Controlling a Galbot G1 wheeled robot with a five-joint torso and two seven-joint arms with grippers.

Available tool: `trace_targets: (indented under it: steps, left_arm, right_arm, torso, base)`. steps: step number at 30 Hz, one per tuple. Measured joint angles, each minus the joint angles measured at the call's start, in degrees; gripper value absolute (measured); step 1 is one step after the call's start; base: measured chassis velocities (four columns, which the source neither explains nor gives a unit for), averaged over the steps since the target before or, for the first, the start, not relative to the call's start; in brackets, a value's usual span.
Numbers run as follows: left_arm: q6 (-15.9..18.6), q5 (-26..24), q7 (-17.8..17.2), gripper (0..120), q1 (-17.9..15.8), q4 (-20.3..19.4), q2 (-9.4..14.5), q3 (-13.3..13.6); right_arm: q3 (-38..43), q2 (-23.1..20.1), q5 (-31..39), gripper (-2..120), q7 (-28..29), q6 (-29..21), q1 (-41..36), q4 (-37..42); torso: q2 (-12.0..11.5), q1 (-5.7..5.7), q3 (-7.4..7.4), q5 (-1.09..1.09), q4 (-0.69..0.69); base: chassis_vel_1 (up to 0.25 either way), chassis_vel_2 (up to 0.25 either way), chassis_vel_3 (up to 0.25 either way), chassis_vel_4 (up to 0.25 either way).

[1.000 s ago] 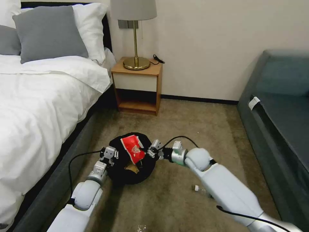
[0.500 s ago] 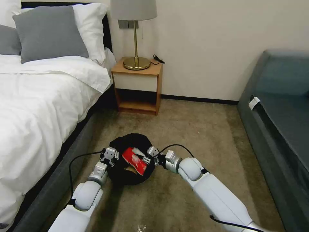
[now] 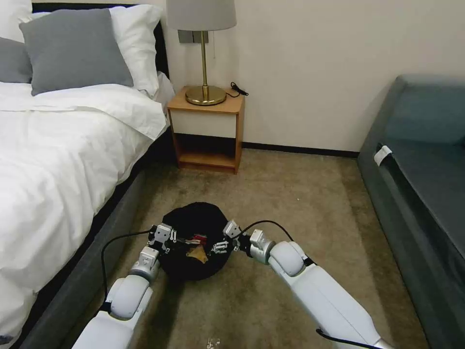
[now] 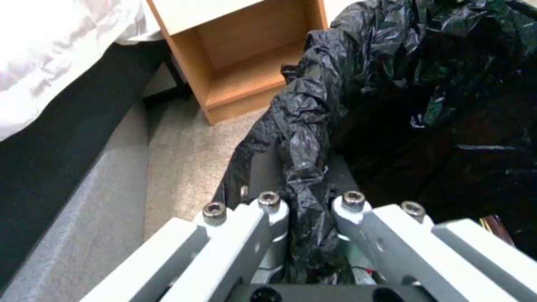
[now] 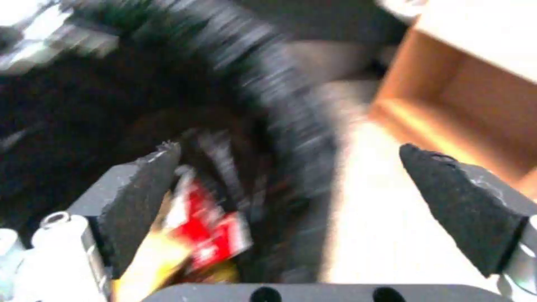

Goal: Pick up the trash bin, then pick up the garbage on the floor and place it into the trash bin.

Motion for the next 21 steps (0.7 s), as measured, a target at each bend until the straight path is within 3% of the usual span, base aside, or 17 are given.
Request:
trace_targets:
  steps: [6, 12, 16, 18, 21]
  left_arm:
    - [-0.11, -0.22, 0.13, 4, -0.21, 0.21, 0.0, -0.11]
    - [-0.66, -0.44, 0.49, 4, -0.23, 0.91, 0.39, -0.19]
    - [-0.77, -0.48, 0.51, 4, -0.45, 1.28, 0.48, -0.28]
    - [-0.6, -0.46, 0.52, 4, -0.54, 1.28, 0.48, -0.22]
    - [-0.5, -0.38, 0.54, 4, -0.5, 1.18, 0.42, -0.19]
  right_arm:
    - [3.2, -1.98, 2.98, 100, 1.5, -0.78, 3.11, 0.41]
    - [7.74, -6.53, 6.46, 100, 2.03, -1.26, 5.37, -0.37]
    - [10.42, -11.06, 8.11, 100, 1.63, -4.38, 5.25, -0.79]
    - [12.65, -15.34, 8.48, 100, -1.4, -7.22, 2.66, -0.48]
    - [15.06, -17.55, 6.45, 100, -4.65, -7.83, -0.96, -0.47]
  torso:
    - [0.0, 0.0, 0.0, 0.0, 0.0]
    - [0.02, 0.0, 0.0, 0.01, 0.0]
    - [0.02, 0.0, 0.0, 0.01, 0.01]
    - [0.02, 0.0, 0.0, 0.01, -0.01]
    - [0.01, 0.0, 0.0, 0.03, 0.0]
  base:
    - [0.0, 0.0, 0.0, 0.0]
    - [0.0, 0.0, 0.0, 0.0]
    - [0.0, 0.0, 0.0, 0.0]
    - [0.0, 0.0, 0.0, 0.0]
    - [0.0, 0.0, 0.0, 0.0]
